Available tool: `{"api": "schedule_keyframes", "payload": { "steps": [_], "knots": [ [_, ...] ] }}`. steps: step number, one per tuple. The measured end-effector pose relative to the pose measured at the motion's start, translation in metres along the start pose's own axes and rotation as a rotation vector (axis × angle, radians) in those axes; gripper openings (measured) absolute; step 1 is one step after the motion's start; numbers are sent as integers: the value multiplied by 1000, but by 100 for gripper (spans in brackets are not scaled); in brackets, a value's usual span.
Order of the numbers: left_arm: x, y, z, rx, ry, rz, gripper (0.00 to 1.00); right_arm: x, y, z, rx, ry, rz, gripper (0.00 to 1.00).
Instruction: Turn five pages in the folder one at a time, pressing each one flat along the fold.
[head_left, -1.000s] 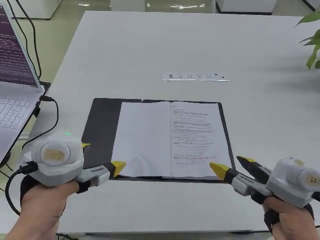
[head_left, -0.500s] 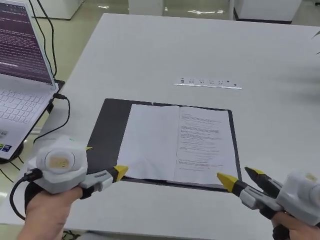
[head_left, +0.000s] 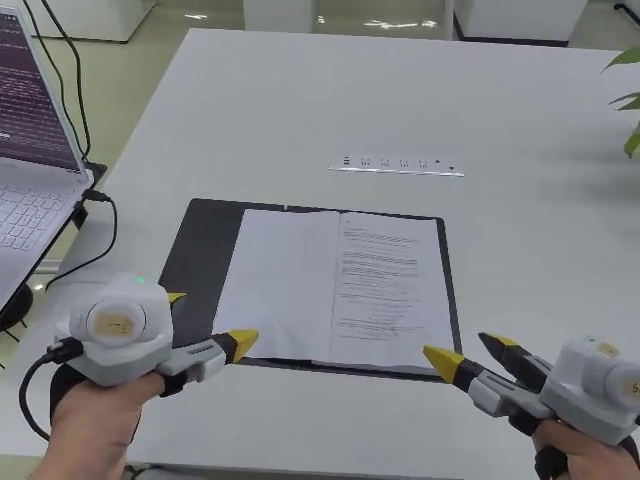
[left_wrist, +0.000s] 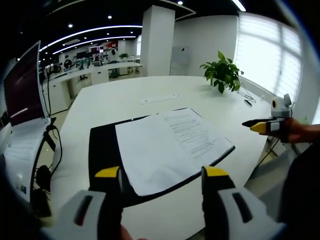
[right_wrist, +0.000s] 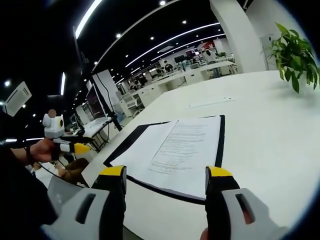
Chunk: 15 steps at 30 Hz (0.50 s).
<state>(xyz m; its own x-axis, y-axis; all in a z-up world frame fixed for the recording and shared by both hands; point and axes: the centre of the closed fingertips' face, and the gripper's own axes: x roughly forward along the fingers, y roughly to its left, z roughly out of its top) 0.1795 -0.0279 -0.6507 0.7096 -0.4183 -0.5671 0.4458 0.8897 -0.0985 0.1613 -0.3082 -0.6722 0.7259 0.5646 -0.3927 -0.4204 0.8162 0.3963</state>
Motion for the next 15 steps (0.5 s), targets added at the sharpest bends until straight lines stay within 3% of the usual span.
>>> {"api": "schedule_keyframes", "payload": {
  "steps": [9, 15],
  "knots": [
    [23, -30, 9, 33, 8, -69, 58, -8, -11, -3, 16, -5, -14, 62],
    [42, -51, 11, 62, 39, -132, 60, -11, -12, -3, 17, -7, -17, 63]
  ]
}}
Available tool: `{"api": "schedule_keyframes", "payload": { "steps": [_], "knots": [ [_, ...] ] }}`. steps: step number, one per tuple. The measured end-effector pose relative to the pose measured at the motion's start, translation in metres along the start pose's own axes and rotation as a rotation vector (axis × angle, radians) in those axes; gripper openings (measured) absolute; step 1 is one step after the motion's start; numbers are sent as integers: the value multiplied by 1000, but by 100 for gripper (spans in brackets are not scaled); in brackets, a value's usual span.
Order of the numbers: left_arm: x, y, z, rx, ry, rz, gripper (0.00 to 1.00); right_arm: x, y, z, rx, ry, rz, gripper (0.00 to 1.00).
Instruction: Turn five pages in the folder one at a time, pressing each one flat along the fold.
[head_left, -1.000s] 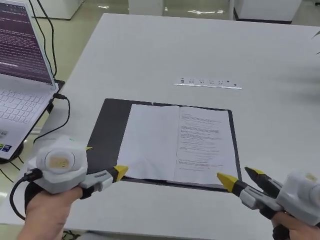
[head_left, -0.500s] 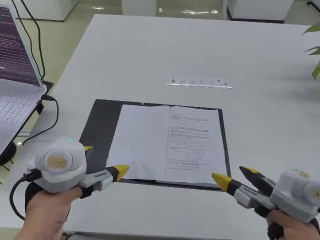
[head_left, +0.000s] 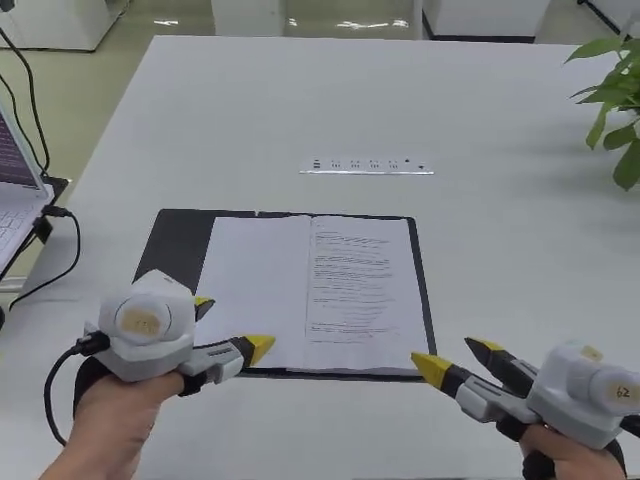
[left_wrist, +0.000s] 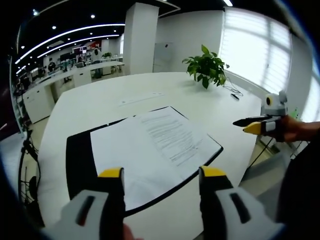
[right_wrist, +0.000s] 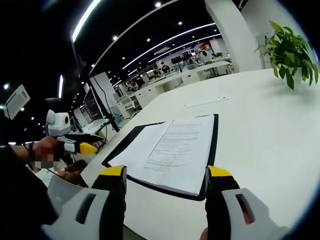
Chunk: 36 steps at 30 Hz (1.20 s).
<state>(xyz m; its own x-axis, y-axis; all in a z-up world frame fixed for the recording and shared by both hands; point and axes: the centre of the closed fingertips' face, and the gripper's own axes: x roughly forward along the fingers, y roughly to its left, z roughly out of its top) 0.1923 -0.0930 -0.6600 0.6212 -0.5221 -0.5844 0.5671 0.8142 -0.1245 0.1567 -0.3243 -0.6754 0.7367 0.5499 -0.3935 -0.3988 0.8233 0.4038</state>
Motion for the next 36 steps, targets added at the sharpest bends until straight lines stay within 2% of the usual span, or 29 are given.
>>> {"api": "schedule_keyframes", "payload": {
  "steps": [4, 9, 15, 18, 21, 26, 36],
  "knots": [
    [13, -11, 4, 24, 8, -33, 65, -1, 0, 0, 3, -2, 1, 63],
    [28, -23, 6, 50, 29, -79, 67, -3, -1, 0, 10, -8, -3, 63],
    [47, -37, 8, 48, 50, -140, 68, -7, -4, -1, 7, -6, -11, 64],
    [54, -44, 8, 77, 65, -164, 68, -9, -7, -2, 13, -9, -17, 64],
    [66, -55, 5, 122, 96, -196, 67, -10, -8, -6, 19, -3, -21, 65],
    [83, -74, 6, 166, 113, -234, 67, -12, -11, -10, 33, 4, -28, 65],
    [118, -109, 1, 210, 150, -288, 65, -11, -17, -19, 34, 34, -29, 65]
  ]
}}
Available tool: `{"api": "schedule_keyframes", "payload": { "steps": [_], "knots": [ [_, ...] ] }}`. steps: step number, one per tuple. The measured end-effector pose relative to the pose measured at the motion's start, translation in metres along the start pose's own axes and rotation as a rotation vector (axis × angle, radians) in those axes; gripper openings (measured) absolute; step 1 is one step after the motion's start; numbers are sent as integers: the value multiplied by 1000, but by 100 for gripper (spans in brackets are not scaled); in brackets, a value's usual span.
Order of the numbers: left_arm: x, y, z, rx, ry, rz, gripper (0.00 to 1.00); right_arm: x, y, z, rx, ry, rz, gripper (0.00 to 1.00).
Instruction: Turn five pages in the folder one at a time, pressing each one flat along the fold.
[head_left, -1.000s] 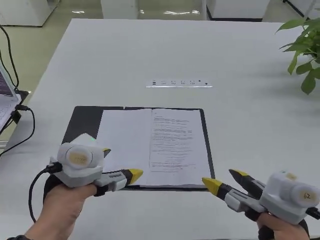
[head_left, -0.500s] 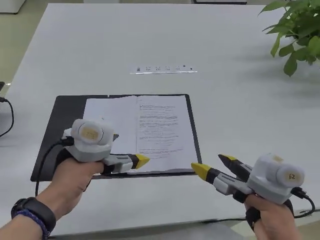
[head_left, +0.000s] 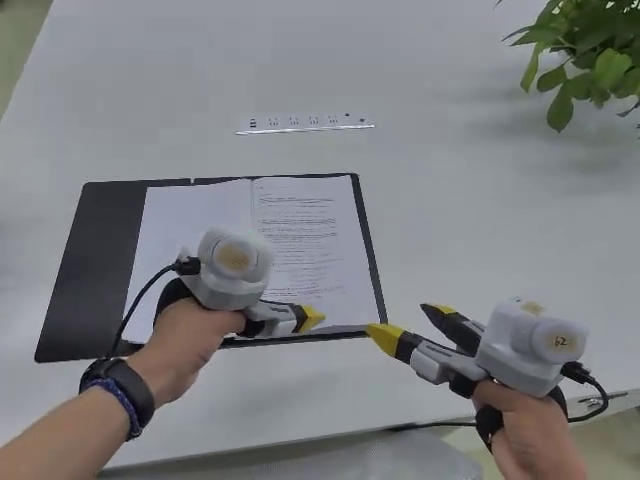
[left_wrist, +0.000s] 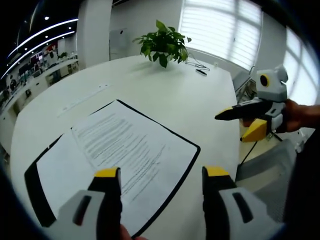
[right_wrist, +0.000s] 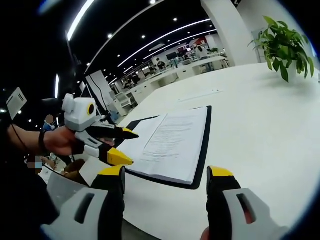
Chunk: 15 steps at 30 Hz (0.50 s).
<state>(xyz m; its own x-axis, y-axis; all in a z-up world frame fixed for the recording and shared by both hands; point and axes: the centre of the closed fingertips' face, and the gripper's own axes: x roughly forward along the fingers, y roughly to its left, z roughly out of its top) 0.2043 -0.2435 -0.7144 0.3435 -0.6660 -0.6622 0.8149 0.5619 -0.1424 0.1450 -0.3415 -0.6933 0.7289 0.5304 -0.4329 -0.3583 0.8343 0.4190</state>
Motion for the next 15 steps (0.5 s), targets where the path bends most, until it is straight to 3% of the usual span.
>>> {"api": "schedule_keyframes", "payload": {
  "steps": [7, 15],
  "knots": [
    [31, -7, 6, -10, 4, 0, 64, 1, 0, -7, 5, 18, 10, 64],
    [57, -9, 13, -69, -5, 5, 63, 1, -4, -15, 25, 45, 25, 63]
  ]
}}
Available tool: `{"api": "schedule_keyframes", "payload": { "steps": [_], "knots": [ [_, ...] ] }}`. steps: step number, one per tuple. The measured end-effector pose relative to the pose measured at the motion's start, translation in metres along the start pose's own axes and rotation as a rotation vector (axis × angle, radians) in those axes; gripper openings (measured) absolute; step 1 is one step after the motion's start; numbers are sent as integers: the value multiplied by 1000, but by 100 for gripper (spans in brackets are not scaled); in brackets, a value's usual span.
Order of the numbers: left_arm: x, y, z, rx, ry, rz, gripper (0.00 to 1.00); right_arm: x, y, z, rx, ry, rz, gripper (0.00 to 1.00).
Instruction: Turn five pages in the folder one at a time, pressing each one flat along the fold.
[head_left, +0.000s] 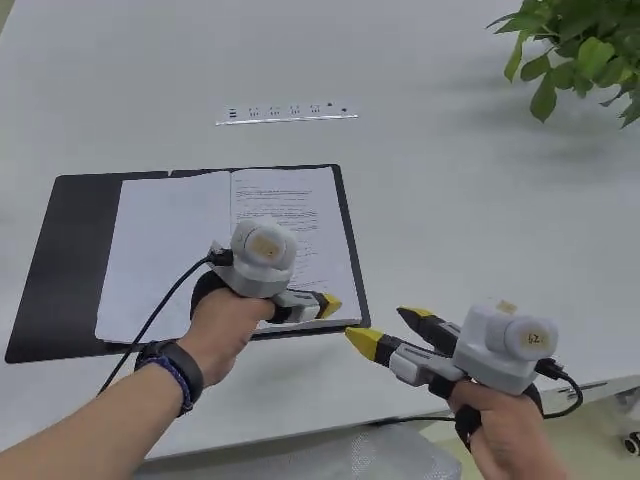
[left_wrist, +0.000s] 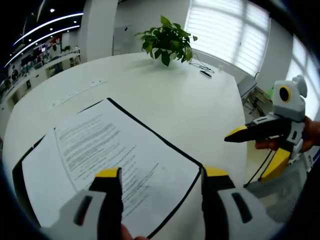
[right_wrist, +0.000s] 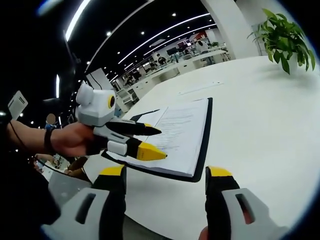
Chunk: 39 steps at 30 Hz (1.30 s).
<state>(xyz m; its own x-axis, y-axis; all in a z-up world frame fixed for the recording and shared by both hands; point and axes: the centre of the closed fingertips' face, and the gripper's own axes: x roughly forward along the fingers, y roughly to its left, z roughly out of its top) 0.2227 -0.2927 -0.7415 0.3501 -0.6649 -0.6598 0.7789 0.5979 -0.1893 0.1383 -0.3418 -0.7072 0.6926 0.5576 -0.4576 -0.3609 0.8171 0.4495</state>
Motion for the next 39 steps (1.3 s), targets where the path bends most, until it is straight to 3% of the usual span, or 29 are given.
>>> {"api": "schedule_keyframes", "payload": {
  "steps": [2, 5, 6, 8, 13, 16, 24, 39],
  "knots": [
    [6, 0, -1, 3, 4, 6, 63, -1, -1, -1, -1, 3, 0, 64],
    [13, 0, -9, 138, 65, 37, 64, -2, -4, -2, 14, 8, 6, 65],
    [15, -1, -10, 153, 72, 36, 63, -2, -4, -2, 11, 11, 7, 66],
    [20, -5, -11, 141, 69, 28, 64, -2, -6, -3, 11, 15, 7, 67],
    [32, -2, -21, 137, 100, 44, 63, -2, -9, -4, 17, 25, 12, 69],
    [35, 0, -26, 164, 116, 54, 62, -2, -10, -3, 21, 29, 10, 70],
    [34, 3, -26, 165, 75, 60, 60, 4, -14, -2, 27, 37, 15, 69],
    [30, 17, -23, 123, 35, 84, 42, 33, -8, 15, 21, 28, 60, 67]
  ]
}}
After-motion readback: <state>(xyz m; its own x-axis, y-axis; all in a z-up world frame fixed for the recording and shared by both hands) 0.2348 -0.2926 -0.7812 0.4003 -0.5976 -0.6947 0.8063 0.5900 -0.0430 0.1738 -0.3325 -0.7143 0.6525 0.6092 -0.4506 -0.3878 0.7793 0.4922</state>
